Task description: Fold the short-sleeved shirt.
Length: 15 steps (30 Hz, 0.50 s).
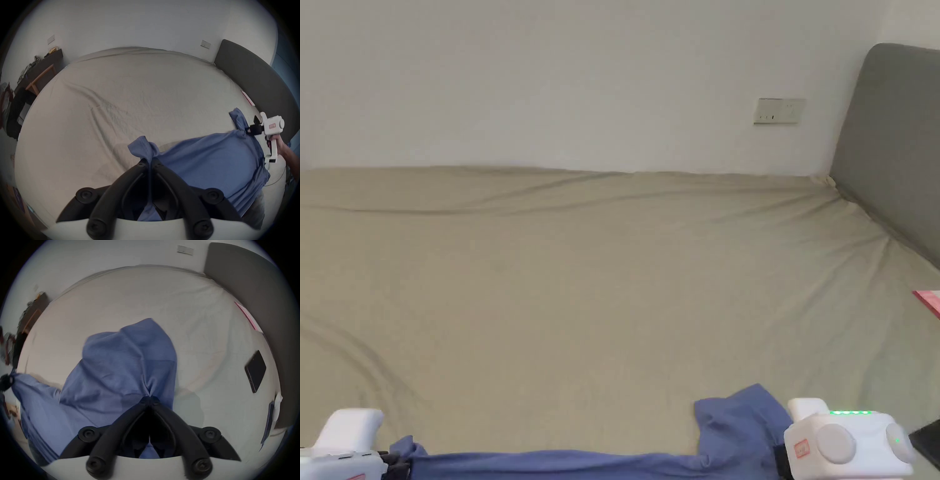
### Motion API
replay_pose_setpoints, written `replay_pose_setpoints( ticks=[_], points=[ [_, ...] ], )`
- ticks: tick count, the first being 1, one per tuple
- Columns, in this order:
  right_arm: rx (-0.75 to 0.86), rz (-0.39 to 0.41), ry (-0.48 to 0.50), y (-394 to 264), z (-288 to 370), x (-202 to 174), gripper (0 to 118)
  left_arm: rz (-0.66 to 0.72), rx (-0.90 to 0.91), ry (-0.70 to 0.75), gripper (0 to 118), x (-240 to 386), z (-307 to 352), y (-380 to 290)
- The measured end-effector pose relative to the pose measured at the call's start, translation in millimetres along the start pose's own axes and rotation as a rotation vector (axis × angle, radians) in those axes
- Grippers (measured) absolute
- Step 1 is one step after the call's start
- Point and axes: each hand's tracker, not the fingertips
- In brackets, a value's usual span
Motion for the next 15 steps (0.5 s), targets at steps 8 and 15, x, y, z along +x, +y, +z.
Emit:
replay_pose_setpoints(
  ticks=[8, 15],
  points=[
    [0.182, -0.135, 0.187, -31.5, 97.1, 39.4, 0, -0.046, 0.06, -0.083, 0, 6.8, 53.2, -14.4],
    [0.271, -0.102, 0.267, -94.4, 180.5, 64.6, 0, -0.144, 0.099, -0.122, 0, -11.8, 113.2, -58.7]
  ],
)
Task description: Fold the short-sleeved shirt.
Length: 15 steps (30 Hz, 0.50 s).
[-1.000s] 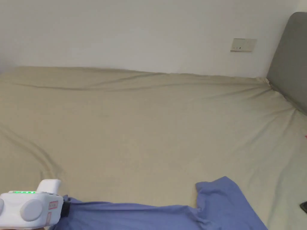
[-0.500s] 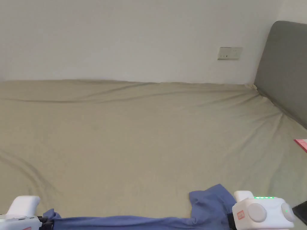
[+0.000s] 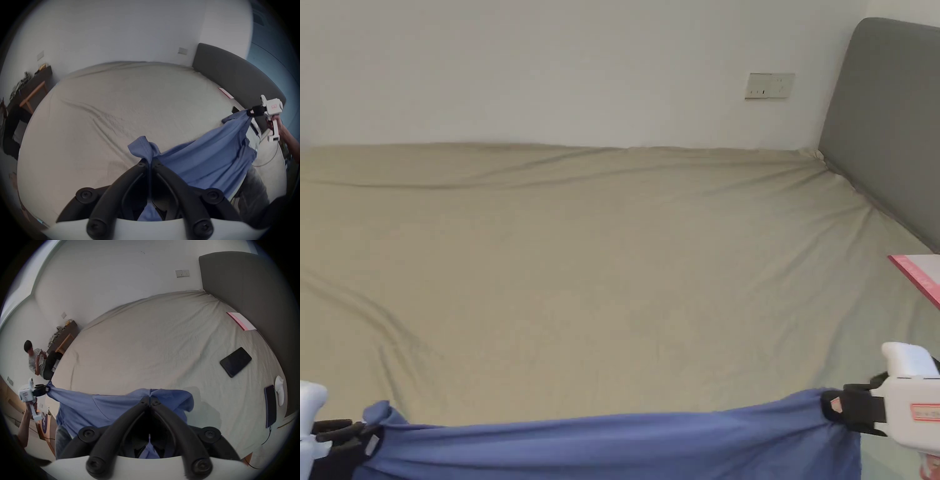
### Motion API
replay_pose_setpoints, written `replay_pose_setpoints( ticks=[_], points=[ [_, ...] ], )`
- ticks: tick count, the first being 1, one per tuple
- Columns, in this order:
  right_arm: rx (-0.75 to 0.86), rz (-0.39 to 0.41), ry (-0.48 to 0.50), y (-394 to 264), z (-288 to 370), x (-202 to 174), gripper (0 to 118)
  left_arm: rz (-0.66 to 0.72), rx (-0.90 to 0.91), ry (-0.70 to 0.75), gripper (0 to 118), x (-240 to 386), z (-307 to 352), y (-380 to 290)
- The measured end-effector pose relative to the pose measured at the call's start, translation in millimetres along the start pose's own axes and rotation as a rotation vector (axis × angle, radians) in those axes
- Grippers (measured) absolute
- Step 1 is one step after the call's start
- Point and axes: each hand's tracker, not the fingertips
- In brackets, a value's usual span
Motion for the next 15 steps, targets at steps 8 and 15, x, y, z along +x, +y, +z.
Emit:
replay_pose_setpoints(
  ticks=[8, 15],
  points=[
    [-0.093, 0.026, 0.026, -99.7, 44.3, -12.9, 0, 0.051, -0.136, -0.053, 0, -6.1, 16.0, -69.7],
    [-0.272, 0.019, -0.024, -166.3, 3.3, 12.2, 0, 0.074, -0.281, -0.079, 0, -11.2, -16.3, -120.8]
  ],
)
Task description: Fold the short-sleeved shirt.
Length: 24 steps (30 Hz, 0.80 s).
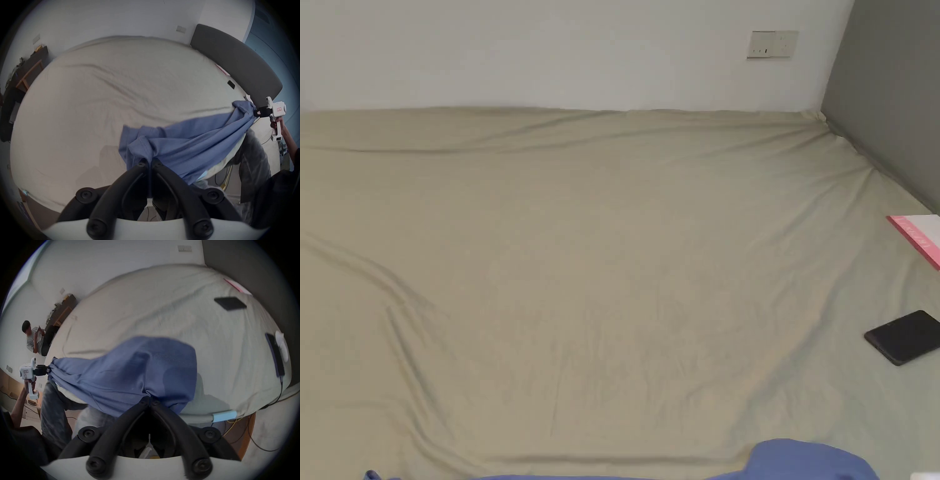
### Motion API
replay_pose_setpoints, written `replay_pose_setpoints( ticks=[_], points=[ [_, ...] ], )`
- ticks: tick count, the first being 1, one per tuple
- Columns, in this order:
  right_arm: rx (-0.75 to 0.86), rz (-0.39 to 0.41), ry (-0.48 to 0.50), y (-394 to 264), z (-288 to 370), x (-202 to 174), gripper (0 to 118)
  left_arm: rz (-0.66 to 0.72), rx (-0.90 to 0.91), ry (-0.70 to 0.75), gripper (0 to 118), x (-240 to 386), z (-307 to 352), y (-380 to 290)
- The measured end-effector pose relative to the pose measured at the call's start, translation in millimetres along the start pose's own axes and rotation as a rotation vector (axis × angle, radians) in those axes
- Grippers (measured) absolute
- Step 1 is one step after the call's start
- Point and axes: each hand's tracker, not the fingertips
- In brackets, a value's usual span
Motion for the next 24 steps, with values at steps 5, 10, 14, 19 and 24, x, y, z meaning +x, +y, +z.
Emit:
replay_pose_setpoints(
  ticks=[5, 10, 14, 19, 24],
  points=[
    [-0.001, -0.035, -0.005, -6.0, -19.2, 1.7, 1, 0.095, -0.006, -0.029, 0, -8.9, -20.2, -17.0],
    [0.0, 0.081, -0.07, -4.0, -8.8, -13.4, 6, 0.169, 0.053, -0.046, 37, -18.7, -0.9, -17.8],
    [0.207, 0.13, -0.086, -9.9, 51.4, -46.5, 10, 0.244, 0.217, -0.14, 108, -55.8, 30.9, -19.4],
    [0.531, 0.212, -0.162, -4.6, 131.0, -93.3, 77, 0.476, 0.24, -0.315, 112, -109.7, 25.5, -15.8],
    [0.777, 0.201, -0.088, 10.4, 182.6, -134.3, 26, 0.55, 0.113, -0.399, 113, -110.5, -29.3, -6.1]
  ],
)
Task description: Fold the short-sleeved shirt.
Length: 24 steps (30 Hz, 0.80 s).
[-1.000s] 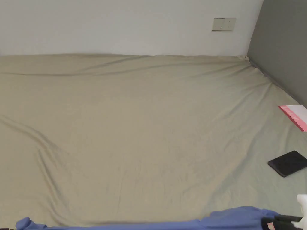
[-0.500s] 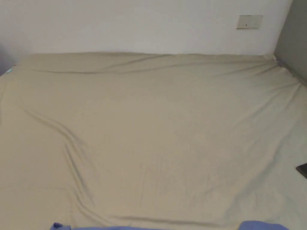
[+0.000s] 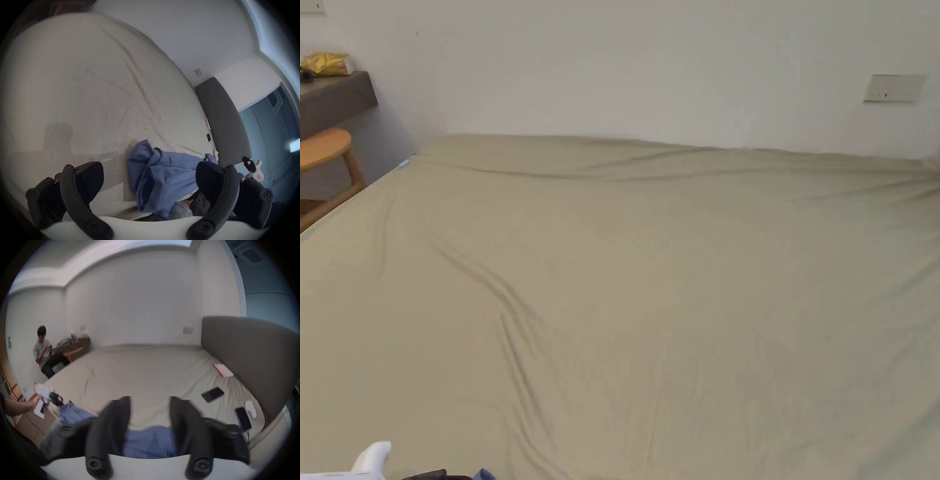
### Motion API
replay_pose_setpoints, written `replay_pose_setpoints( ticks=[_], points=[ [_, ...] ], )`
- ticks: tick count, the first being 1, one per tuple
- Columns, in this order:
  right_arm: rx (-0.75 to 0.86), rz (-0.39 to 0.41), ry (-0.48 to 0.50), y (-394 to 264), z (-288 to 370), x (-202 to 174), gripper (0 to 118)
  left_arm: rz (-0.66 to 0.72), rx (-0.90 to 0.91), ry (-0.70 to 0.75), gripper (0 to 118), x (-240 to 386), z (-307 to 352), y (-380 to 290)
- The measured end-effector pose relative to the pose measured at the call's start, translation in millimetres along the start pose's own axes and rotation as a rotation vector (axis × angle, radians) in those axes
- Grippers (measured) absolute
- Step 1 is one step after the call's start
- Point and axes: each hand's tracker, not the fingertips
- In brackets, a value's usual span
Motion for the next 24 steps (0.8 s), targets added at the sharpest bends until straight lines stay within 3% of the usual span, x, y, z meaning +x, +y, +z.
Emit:
replay_pose_setpoints(
  ticks=[1, 3, 5, 6, 9, 12, 13, 14, 15, 16, 18, 24],
  points=[
    [0.03, 0.006, 0.006, 8.7, 3.3, -5.3, 10, 0.01, -0.025, -0.019, 113, -3.2, -10.6, 0.4],
    [0.081, 0.003, 0.009, 19.8, 8.8, -12.8, 7, 0.019, -0.036, -0.137, 113, -6.9, -23.3, 1.2],
    [0.107, -0.021, 0.1, 28.4, 11.9, -15.2, 2, 0.061, -0.08, -0.261, 113, -6.5, -37.0, 5.5],
    [0.123, -0.038, 0.133, 31.2, 13.6, -17.0, 2, 0.11, -0.127, -0.281, 113, -7.1, -50.0, 4.3],
    [0.144, -0.065, 0.127, 33.2, 13.6, -15.0, 2, 0.071, -0.09, -0.322, 111, -1.2, -56.6, 3.8],
    [0.152, -0.077, 0.126, 33.4, 11.2, -12.6, 2, 0.072, -0.175, -0.42, 74, 15.2, -57.2, -10.1],
    [0.154, -0.081, 0.128, 33.2, 10.3, -12.3, 2, 0.022, -0.237, -0.319, 58, 19.4, -65.2, -13.7],
    [0.156, -0.082, 0.126, 33.0, 9.3, -12.6, 2, -0.079, -0.278, -0.132, 10, 31.0, -75.0, -19.4],
    [0.158, -0.081, 0.122, 32.3, 7.8, -13.1, 2, -0.16, -0.258, 0.064, 11, 26.7, -77.4, -17.4],
    [0.158, -0.08, 0.118, 29.4, 6.5, -12.9, 2, -0.076, -0.185, -0.232, 11, 23.9, -67.0, -14.1],
    [0.167, -0.077, 0.098, 27.2, 6.3, -13.4, 2, -0.042, -0.148, -0.112, 11, 26.1, -63.2, -13.2],
    [0.161, -0.08, 0.093, 21.5, 7.0, -8.7, 2, -0.099, -0.056, -0.092, 11, 22.9, -24.1, -6.9]
  ],
)
